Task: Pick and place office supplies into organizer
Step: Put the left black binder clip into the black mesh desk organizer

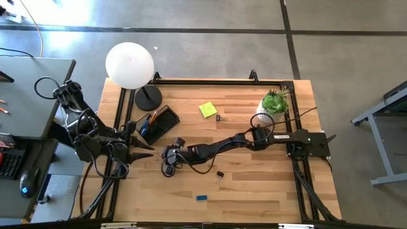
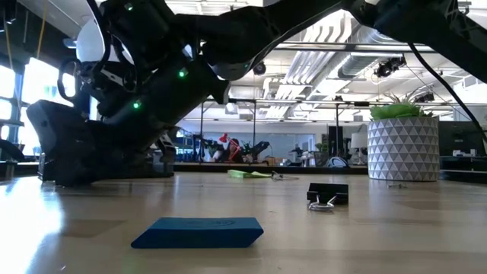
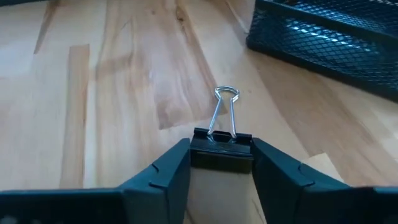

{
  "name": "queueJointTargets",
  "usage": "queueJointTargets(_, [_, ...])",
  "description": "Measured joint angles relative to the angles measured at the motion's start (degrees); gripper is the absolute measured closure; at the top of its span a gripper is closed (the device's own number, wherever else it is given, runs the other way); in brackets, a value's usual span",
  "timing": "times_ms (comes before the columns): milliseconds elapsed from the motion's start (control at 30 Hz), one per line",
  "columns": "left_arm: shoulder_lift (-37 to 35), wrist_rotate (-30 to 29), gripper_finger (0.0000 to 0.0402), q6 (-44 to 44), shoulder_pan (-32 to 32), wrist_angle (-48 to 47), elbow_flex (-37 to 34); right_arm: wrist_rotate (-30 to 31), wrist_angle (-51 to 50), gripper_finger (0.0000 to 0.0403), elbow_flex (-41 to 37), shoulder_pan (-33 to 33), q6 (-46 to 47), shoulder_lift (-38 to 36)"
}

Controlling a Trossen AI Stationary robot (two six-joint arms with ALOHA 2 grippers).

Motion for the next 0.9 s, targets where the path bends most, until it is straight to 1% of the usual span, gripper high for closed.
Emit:
queueJointTargets(133, [0.0,0.0,0.0323,-0.1,0.0,0.0,0.0,-0.6,-0.8,0.0244,0.5,0.1,-2.8,-0.8])
queueJointTargets(300, [0.0,0.0,0.0323,-0.1,0.0,0.0,0.0,-0.1,0.2,0.0261,3.7,0.0,-6.8,-2.5])
queueJointTargets(400, [0.0,0.0,0.0323,-0.1,0.0,0.0,0.0,0.9,-1.5,0.0271,6.9,-0.6,-10.6,-2.4])
queueJointTargets(467, [0.0,0.0,0.0323,-0.1,0.0,0.0,0.0,1.0,-1.4,0.0271,8.4,-1.2,-12.8,-2.4])
queueJointTargets(567, [0.0,0.0,0.0323,-0.1,0.0,0.0,0.0,0.7,-2.9,0.0259,9.9,-2.9,-16.8,-2.4])
queueJointTargets(733, [0.0,0.0,0.0323,-0.1,0.0,-0.1,0.0,-3.6,-4.3,0.0238,10.2,-5.6,-27.3,-2.4])
queueJointTargets(900, [0.0,0.0,0.0323,0.0,0.0,-0.1,0.0,-7.4,-5.5,0.0247,10.2,-7.5,-31.6,-2.4])
